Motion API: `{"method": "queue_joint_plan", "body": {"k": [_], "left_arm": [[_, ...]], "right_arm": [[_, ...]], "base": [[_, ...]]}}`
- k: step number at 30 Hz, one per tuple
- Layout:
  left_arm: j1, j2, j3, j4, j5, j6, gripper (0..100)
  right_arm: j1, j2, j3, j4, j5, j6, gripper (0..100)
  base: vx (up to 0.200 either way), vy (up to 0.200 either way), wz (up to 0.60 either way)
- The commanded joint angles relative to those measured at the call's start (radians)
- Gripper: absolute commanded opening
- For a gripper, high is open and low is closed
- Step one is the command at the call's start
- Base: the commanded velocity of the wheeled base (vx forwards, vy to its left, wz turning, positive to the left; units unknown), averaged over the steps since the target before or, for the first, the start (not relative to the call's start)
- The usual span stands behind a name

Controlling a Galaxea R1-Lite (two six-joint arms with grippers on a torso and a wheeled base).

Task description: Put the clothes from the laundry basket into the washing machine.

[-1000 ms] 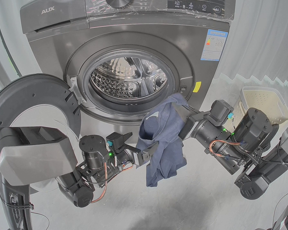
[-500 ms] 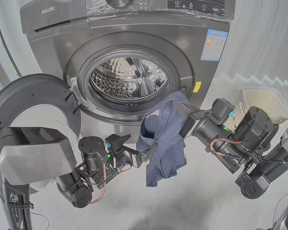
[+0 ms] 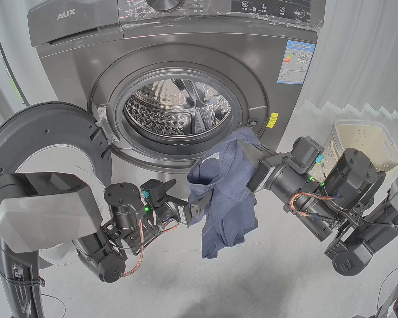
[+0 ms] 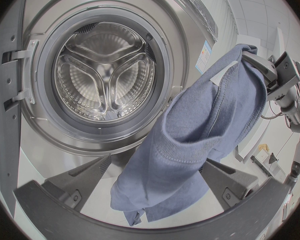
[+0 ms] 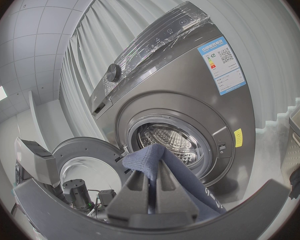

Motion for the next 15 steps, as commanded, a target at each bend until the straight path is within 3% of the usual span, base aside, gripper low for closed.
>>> {"method": "queue_joint_plan", "body": {"k": [1,8,9,15], "left_arm": [[-0.004,0.004,-0.018,0.001,0.0,0.001,100],[-0.013,0.032,-0.035,0.001,-0.001,0.001,100],[-0.012,0.035,-0.035,-0.001,-0.001,0.001,0],[-0.004,0.033,-0.041,-0.001,-0.001,-0.002,0]], "right_arm": [[0.004,0.0,0.0,-0.001,0.0,0.001,0],[0.003,0.0,0.0,-0.001,0.0,0.001,0],[0.003,0.0,0.0,-0.001,0.0,0.001,0],[0.001,0.0,0.0,-0.001,0.0,0.001,0]], "base": [[0.0,0.0,0.0],[0.0,0.0,0.0],[0.0,0.0,0.0],[0.0,0.0,0.0]]}}
